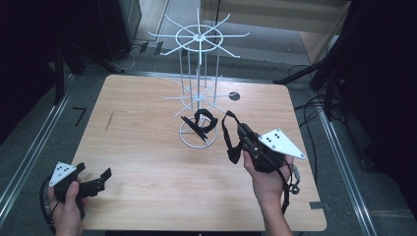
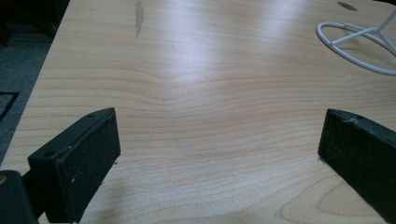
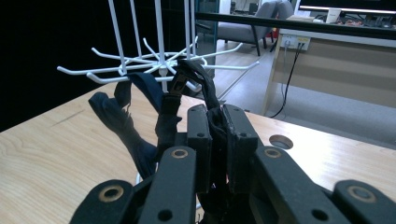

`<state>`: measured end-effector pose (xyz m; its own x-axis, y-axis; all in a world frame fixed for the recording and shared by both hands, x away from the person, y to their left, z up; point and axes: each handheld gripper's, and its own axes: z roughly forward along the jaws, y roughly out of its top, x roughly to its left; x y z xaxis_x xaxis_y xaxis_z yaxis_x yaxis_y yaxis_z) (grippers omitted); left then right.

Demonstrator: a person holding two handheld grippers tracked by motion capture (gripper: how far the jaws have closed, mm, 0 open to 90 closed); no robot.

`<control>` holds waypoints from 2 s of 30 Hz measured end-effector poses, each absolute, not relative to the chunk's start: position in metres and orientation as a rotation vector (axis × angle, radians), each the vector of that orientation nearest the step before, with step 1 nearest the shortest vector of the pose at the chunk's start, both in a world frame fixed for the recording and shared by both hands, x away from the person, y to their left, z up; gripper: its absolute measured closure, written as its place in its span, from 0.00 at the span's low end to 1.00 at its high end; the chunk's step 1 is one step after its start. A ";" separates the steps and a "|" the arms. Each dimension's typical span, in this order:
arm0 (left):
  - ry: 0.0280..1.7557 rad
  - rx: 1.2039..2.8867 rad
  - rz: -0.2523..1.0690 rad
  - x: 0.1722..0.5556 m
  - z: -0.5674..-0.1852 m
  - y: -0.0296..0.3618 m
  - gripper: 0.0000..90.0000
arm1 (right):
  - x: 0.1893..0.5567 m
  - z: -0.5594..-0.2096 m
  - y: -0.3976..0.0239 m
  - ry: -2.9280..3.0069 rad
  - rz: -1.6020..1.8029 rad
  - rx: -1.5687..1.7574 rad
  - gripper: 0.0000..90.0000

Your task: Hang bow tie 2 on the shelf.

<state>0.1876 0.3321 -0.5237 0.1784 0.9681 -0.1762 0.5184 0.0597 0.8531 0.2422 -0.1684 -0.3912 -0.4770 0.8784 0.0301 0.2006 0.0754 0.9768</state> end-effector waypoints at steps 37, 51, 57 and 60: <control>1.457 1.582 0.643 0.188 -0.524 0.333 0.00 | 0.290 -0.410 -0.145 1.799 1.522 1.221 0.93; 1.459 1.584 0.637 0.188 -0.524 0.333 0.00 | 0.298 -0.421 -0.127 1.813 1.516 1.240 0.93; 1.456 1.582 0.638 0.188 -0.524 0.333 0.00 | 0.300 -0.424 -0.122 1.832 1.521 1.226 0.92; 1.457 1.583 0.638 0.188 -0.524 0.333 0.00 | 0.300 -0.425 -0.123 1.838 1.532 1.217 0.91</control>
